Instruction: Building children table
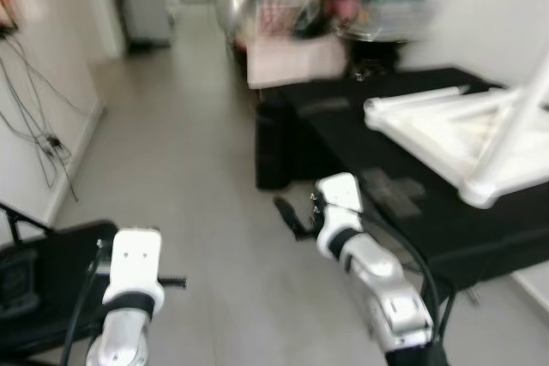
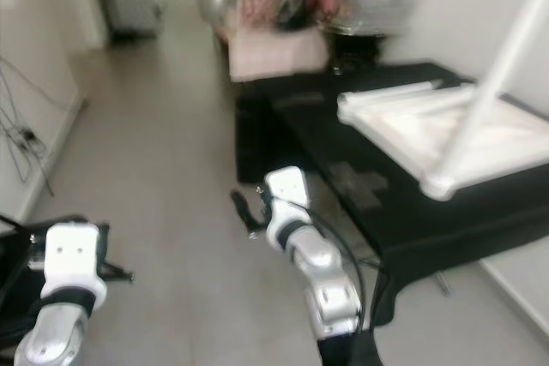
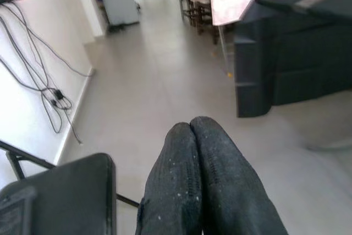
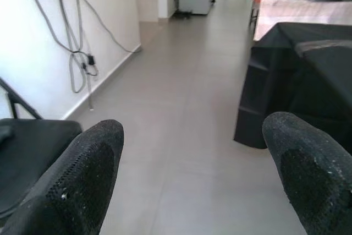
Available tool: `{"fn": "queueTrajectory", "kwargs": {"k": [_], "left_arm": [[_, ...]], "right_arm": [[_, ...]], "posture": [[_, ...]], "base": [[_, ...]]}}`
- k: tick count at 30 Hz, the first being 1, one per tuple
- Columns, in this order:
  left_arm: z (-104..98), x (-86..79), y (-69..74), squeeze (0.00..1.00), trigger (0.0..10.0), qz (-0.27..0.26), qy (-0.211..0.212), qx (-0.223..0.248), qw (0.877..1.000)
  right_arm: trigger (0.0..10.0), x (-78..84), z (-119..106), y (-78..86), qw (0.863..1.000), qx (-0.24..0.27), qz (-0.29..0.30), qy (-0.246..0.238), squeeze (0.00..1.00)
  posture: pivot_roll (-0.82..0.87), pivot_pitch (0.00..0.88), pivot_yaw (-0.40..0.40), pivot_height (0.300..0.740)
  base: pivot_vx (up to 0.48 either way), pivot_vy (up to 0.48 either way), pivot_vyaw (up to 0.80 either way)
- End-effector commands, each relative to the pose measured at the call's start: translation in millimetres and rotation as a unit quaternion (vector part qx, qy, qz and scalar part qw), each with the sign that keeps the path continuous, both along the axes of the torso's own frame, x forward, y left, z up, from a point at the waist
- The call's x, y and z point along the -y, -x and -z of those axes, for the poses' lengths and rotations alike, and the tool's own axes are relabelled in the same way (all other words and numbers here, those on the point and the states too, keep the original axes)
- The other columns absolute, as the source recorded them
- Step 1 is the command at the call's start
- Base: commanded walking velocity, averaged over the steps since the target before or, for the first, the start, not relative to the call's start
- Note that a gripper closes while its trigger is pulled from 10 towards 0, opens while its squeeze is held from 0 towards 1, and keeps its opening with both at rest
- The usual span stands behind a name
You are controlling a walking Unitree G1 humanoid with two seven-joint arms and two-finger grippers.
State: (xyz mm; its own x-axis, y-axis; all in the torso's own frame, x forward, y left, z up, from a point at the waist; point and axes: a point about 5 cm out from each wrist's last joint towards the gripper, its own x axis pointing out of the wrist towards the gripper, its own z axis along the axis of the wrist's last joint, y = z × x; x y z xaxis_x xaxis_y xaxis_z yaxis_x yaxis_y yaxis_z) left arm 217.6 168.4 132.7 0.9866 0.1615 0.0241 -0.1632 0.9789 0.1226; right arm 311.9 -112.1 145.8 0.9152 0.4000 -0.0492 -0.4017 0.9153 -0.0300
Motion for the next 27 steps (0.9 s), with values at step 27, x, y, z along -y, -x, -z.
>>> {"fn": "queueTrajectory", "kwargs": {"k": [27], "left_arm": [[2.6,3.8,-7.1,0.00,10.0,0.017,0.009,-0.001,1.000]], "right_arm": [[10.0,-3.5,11.7,-4.3,0.998,-0.037,-0.037,0.019,0.00]], "posture": [[-0.08,0.047,-0.004,0.740]], "base": [[0.376,0.000,0.11]]}}
